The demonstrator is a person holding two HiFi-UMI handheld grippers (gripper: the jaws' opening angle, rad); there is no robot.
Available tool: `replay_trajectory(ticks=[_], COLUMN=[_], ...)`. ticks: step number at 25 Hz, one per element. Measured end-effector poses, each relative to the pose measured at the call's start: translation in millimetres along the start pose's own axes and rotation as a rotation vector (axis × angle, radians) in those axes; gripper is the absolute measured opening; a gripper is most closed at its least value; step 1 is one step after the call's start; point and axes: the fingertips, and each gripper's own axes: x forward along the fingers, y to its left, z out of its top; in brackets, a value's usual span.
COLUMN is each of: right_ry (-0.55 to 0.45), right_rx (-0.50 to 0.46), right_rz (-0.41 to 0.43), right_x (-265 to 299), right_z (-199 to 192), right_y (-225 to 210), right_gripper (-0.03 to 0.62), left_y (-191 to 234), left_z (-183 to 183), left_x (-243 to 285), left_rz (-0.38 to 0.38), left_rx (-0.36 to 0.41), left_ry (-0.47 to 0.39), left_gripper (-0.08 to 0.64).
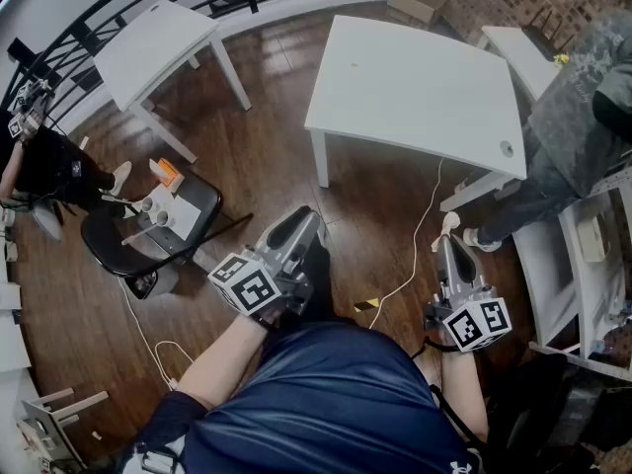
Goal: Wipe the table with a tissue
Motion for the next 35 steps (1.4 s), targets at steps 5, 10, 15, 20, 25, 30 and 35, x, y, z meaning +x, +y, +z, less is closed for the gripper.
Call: replay_trajectory(ticks=[5, 10, 15, 20, 25, 30, 35], right_ry=[0.016, 0.058, 0.081, 0.165, 0.255, 0.367, 0.451], right_rx=[-0.019, -0.018, -0.064, -0.132, -0.172, -0.214, -0.311], right_rz=[-0.029, -0.047, -0.011, 0.070, 0.175, 0.279, 0.367], right_x=[121, 241, 324, 387, 453, 520, 575], right_z=[15, 37, 60, 62, 45, 17, -6], right_y=[-29, -49, -58, -76, -109, -137, -152], right_gripper=[0.019, 0.018, 0.020, 0.018, 0.018, 0.018, 0.018], left_y=[83, 151, 181, 200, 226, 242, 268], left_z=[55, 105, 144, 157, 151, 149, 137], left_x=[82, 153, 197, 216, 225, 231, 241], left_rz=[0.004, -0.008, -0.012, 0.034, 0.131, 0.276, 0.339], left_rx=[0.059, 0.090, 0.114, 0.103, 0.073, 0.038, -0.001], left_ry=[0.032, 0.091, 0.099, 0.072, 0.054, 0.047, 0.056], left_gripper=[0.095, 0.095, 0.095, 0.095, 0.095, 0.095, 0.095])
